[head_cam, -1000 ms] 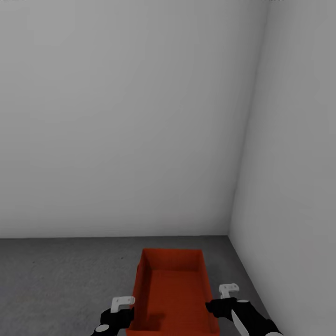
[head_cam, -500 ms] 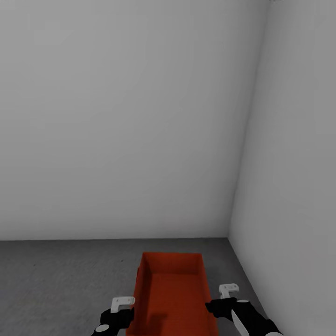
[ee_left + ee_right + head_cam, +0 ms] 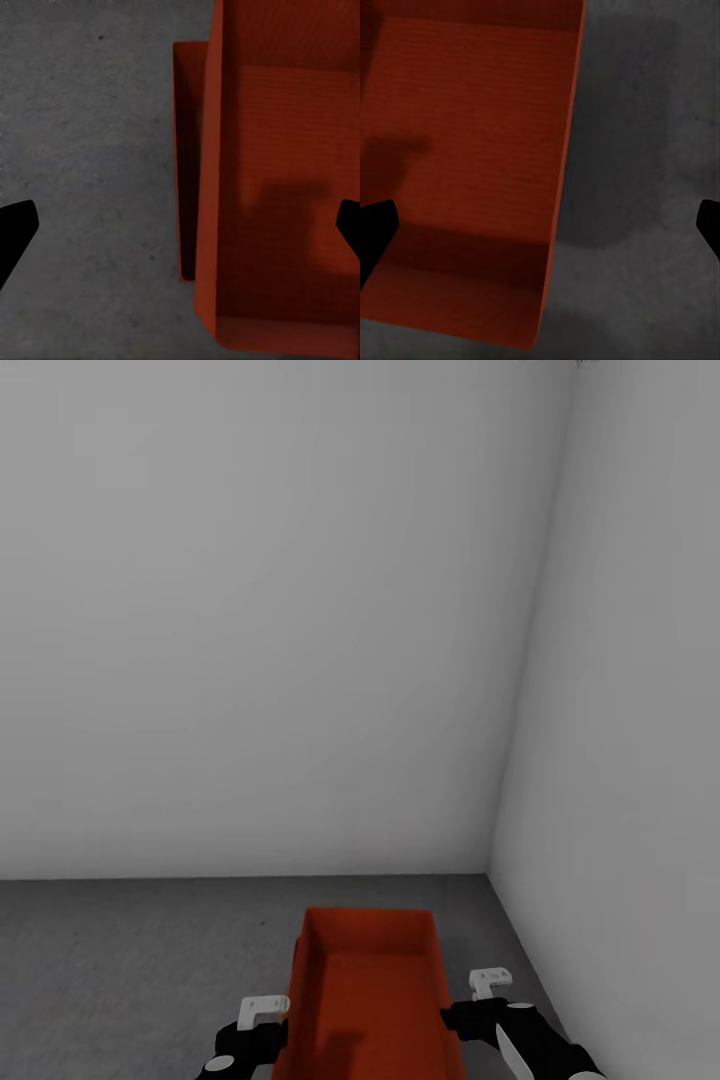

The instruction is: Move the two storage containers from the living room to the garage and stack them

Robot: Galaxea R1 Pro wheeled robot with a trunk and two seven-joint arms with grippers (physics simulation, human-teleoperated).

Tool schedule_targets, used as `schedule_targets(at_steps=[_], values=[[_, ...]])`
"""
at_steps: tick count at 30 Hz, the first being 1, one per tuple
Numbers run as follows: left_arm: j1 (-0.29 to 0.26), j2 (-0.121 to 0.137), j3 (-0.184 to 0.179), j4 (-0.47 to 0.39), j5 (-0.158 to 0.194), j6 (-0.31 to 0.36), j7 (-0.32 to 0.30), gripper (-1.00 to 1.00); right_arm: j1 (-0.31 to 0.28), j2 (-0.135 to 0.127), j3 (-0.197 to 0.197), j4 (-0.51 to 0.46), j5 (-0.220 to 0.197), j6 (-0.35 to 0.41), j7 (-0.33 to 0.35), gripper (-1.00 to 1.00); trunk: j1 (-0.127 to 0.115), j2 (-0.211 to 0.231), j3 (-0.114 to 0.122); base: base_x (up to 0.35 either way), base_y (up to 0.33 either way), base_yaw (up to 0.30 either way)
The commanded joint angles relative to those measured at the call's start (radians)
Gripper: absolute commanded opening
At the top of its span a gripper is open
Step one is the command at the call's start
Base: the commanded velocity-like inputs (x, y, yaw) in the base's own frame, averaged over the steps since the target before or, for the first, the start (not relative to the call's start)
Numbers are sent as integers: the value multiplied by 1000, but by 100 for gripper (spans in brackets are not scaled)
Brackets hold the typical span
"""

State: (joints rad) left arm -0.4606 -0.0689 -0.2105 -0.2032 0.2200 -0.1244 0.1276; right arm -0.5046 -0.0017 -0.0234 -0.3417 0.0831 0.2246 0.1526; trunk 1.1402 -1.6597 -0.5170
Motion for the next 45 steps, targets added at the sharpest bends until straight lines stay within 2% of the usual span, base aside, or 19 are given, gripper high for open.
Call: schedule_targets(at_steps=[1,45], values=[[-1,0,-8,1,10,-4,4,100,0,0,-3,-2,9,6,5,100,-4,7,2,0,0,0],[-1,1,-9,1,9,-3,12,100,0,0,0,-2,10,6,1,100,-173,315,140,0,0,0]])
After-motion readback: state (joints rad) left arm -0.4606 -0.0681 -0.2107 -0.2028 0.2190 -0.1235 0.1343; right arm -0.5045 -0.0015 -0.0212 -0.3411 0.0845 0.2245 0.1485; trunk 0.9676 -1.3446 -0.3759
